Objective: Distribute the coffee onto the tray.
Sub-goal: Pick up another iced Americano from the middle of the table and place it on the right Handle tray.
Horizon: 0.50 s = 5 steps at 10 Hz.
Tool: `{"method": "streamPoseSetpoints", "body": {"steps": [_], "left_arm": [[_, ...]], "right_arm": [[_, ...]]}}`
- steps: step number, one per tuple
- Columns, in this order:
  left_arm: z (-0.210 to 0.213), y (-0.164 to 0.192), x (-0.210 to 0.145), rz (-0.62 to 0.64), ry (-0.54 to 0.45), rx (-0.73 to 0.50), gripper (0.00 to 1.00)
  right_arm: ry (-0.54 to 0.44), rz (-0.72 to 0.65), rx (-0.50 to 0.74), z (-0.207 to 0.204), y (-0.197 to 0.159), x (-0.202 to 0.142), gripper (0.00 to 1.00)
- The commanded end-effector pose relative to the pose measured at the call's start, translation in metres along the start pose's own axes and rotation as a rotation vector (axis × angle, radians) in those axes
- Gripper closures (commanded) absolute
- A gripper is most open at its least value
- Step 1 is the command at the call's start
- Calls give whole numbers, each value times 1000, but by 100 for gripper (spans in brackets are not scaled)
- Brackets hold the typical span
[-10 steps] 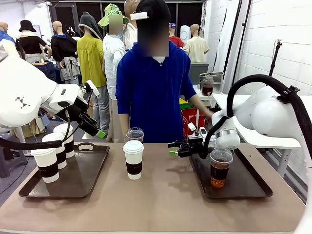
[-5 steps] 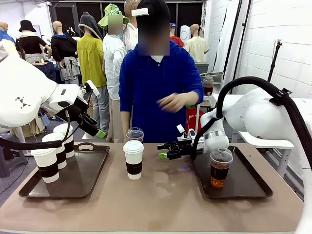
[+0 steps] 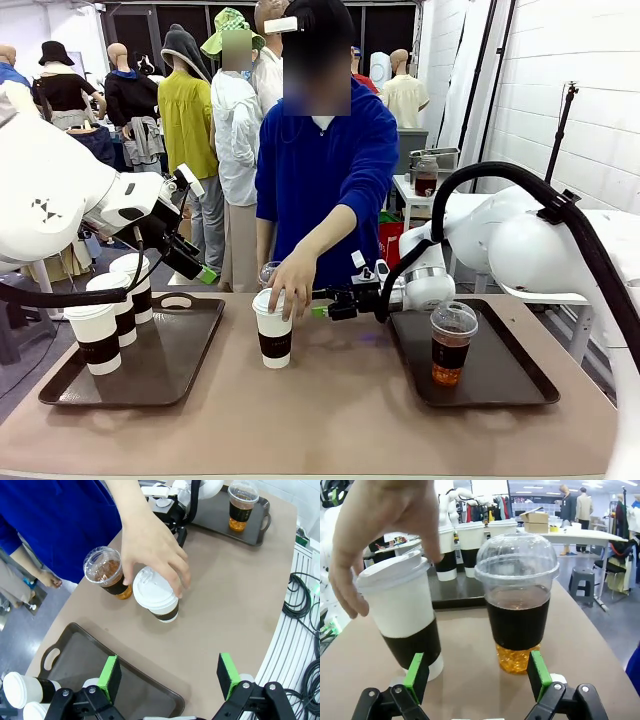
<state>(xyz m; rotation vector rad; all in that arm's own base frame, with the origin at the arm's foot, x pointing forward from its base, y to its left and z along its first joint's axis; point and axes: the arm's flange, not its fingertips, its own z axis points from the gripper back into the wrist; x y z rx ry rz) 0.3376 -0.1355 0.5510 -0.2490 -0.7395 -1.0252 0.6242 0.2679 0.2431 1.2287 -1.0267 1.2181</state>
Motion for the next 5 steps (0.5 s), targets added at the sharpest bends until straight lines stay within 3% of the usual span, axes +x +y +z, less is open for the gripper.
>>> {"method": "streamPoseSetpoints", "body": {"steps": [1, 5], "left_arm": [[1, 0, -1, 0, -2, -11, 0], [1, 0, -1, 0, -2, -11, 0]], "right_arm": [[-12, -18, -26, -12, -12, 4, 0], [-5, -27, -43, 29, -16, 10, 0]]}}
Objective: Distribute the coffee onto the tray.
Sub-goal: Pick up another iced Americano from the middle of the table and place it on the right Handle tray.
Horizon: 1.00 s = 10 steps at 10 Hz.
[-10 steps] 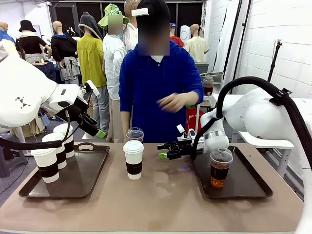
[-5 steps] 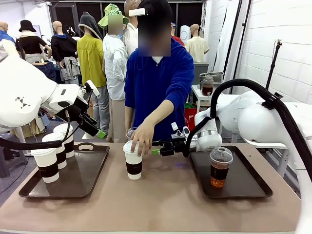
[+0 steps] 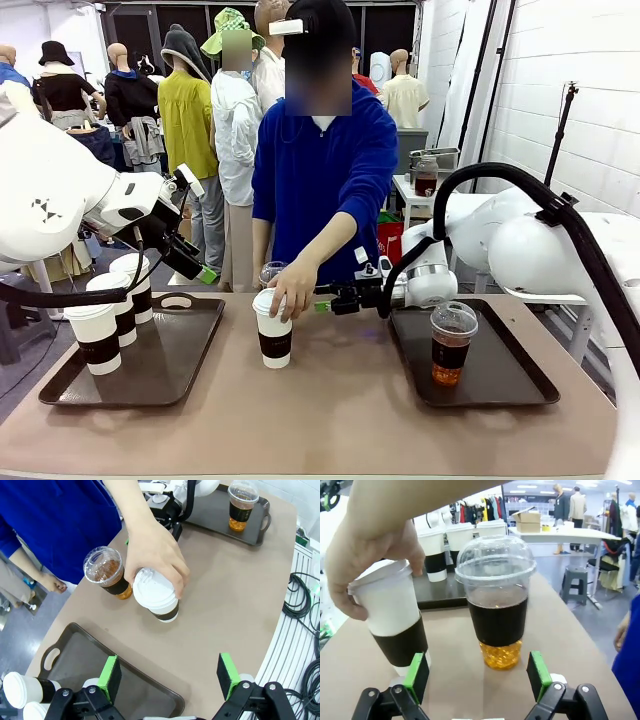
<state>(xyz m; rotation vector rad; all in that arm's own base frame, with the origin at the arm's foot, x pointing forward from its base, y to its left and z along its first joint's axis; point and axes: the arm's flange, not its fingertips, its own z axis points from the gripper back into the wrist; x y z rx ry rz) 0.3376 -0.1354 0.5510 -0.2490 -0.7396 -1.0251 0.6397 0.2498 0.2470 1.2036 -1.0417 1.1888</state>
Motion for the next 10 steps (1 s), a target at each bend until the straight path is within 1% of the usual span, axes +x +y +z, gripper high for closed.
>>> {"method": "streamPoseSetpoints", "body": {"steps": [1, 4, 6, 10], "left_arm": [[1, 0, -1, 0, -2, -11, 0], [1, 0, -1, 0, -2, -11, 0], [1, 0, -1, 0, -2, -11, 0], [1, 0, -1, 0, -2, -11, 0]], "right_arm": [[-2, -20, -11, 27, -3, 10, 0], [13, -31, -13, 68, -7, 12, 0], [24, -56, -3, 86, -8, 10, 0], [30, -71, 16, 100, -5, 10, 0]]}}
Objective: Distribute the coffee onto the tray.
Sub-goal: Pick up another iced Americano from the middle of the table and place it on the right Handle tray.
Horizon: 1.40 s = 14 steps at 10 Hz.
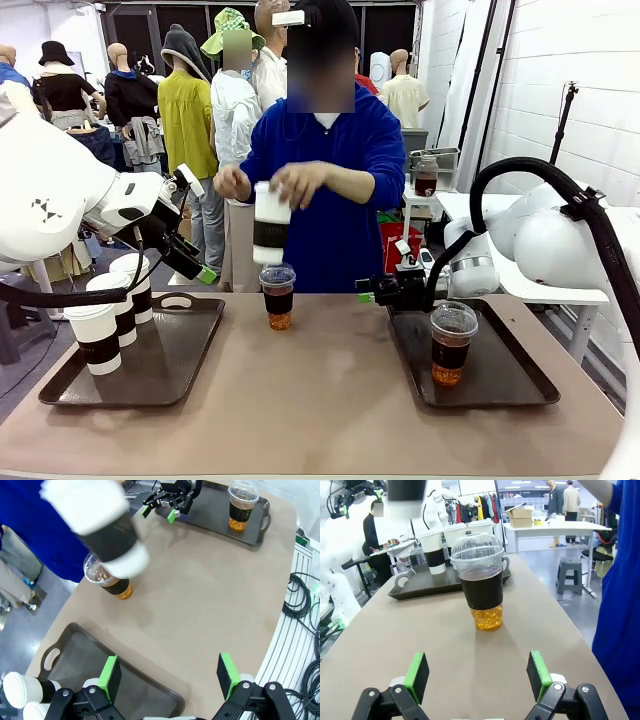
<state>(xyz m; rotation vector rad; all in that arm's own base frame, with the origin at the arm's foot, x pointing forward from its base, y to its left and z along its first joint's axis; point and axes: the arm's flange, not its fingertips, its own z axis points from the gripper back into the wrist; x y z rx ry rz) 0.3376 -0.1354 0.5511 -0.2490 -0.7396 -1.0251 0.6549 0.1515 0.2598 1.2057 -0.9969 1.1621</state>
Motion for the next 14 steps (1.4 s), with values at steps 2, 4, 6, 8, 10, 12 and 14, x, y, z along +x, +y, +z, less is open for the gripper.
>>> {"method": "streamPoseSetpoints", "body": {"steps": [2, 4, 6, 8, 10, 12, 14], "left_arm": [[1, 0, -1, 0, -2, -11, 0], [1, 0, -1, 0, -2, -11, 0], [1, 0, -1, 0, -2, -11, 0], [1, 0, -1, 0, -2, -11, 0], [1, 0, -1, 0, -2, -11, 0], [1, 0, -1, 0, -2, -11, 0], [1, 0, -1, 0, -2, -11, 0]], "right_arm": [[-3, 3, -6, -1, -1, 0, 0], [-3, 3, -6, -1, -1, 0, 0], [-3, 3, -6, -1, -1, 0, 0], [-3, 3, -6, -1, -1, 0, 0], [-3, 3, -6, -1, -1, 0, 0], [-3, 3, -6, -1, -1, 0, 0], [-3, 3, -6, -1, -1, 0, 0]]}}
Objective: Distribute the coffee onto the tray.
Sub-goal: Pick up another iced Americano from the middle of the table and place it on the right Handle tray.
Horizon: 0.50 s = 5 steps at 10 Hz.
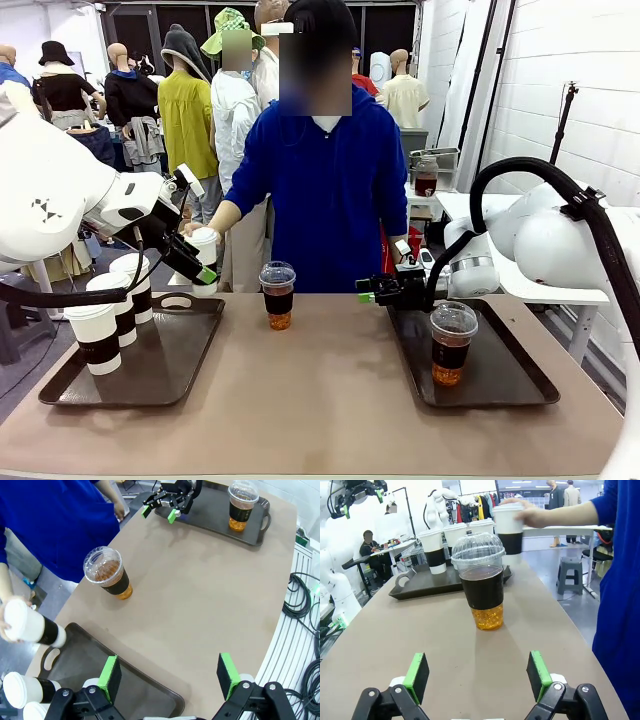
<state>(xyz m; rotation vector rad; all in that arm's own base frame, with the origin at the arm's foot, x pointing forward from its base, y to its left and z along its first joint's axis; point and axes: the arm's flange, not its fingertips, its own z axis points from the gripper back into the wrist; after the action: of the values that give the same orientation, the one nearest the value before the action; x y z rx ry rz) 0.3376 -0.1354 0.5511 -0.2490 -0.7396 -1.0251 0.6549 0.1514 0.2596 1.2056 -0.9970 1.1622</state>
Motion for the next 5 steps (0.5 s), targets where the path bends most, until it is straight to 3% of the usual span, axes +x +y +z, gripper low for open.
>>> {"method": "streamPoseSetpoints", "body": {"steps": [1, 5], "left_arm": [[1, 0, -1, 0, -2, -11, 0], [1, 0, -1, 0, -2, -11, 0]], "right_arm": [[-3, 3, -6, -1, -1, 0, 0], [-3, 3, -6, -1, -1, 0, 0]]}}
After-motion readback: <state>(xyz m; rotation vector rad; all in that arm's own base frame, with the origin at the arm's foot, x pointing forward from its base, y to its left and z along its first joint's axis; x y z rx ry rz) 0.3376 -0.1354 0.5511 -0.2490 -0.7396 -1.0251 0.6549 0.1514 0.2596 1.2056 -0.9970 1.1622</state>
